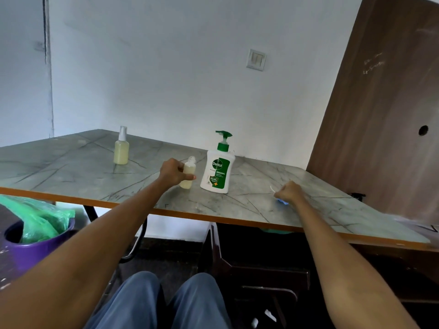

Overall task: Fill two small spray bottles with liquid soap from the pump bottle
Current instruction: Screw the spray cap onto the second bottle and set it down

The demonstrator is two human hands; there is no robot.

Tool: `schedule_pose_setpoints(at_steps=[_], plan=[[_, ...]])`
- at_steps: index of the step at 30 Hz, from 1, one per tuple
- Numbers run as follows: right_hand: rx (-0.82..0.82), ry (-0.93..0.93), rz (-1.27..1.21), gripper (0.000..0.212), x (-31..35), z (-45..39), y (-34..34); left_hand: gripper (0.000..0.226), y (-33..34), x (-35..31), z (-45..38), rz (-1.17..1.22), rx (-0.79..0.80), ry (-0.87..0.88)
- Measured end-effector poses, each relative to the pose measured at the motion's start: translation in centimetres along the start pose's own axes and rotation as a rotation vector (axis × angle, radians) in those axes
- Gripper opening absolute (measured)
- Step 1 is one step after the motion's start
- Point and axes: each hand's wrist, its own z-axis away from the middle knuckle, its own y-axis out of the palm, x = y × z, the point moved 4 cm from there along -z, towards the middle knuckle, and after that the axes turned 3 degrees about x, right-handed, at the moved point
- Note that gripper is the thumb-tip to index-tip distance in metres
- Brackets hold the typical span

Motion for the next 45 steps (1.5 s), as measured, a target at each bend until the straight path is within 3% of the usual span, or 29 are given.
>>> schedule_pose_setpoints(at_steps=[1, 6, 10, 14, 18, 21, 25, 33, 39, 45], plan=[[-0.017, 0.0, 0.034, 0.006, 0.2, -0.1, 0.3, 0.053, 0.0, 0.0, 0.1, 0.001, 0.001, -0.002], [-0.084, 0.057, 0.217, 0.025, 0.5, -1.0, 1.1, 0.05, -0.2, 0.1, 0.4, 0.018, 0.004, -0.006], [-0.156, 0.103, 0.208, 0.021, 0.2, -1.3, 1.0, 0.048, -0.2, 0.1, 0.5, 0.037, 0.003, -0.01], [-0.355, 0.045, -0.014, 0.028, 2.4, -0.5, -1.2, 0.045, 0.2, 0.3, 0.5, 0.071, 0.002, -0.004], [-0.469, -0.24, -0.45, 0.037, 9.2, 1.1, -5.3, 0.045, 0.1, 0.4, 0.6, 0.094, -0.008, 0.005], [-0.421, -0.454, -0.707, 0.04, 14.8, 2.8, -7.1, 0.047, -0.8, 0.8, 0.5, 0.095, -0.008, -0.003], [-0.257, -0.702, -0.799, 0.03, 22.0, 5.0, -6.7, 0.044, -2.8, 2.2, 0.1, 0.093, -0.021, -0.011], [0.198, -0.914, -0.561, 0.018, 29.8, 6.8, -0.9, 0.043, -4.5, 4.8, -1.3, 0.096, -0.044, -0.023], [0.111, -0.956, -0.177, 0.018, 31.4, 6.7, 0.6, 0.048, -4.7, 5.7, -2.7, 0.097, -0.055, -0.018], [0.139, -0.951, -0.049, 0.017, 32.1, 6.9, 1.6, 0.047, -4.5, 6.2, -3.2, 0.093, -0.059, -0.025]])
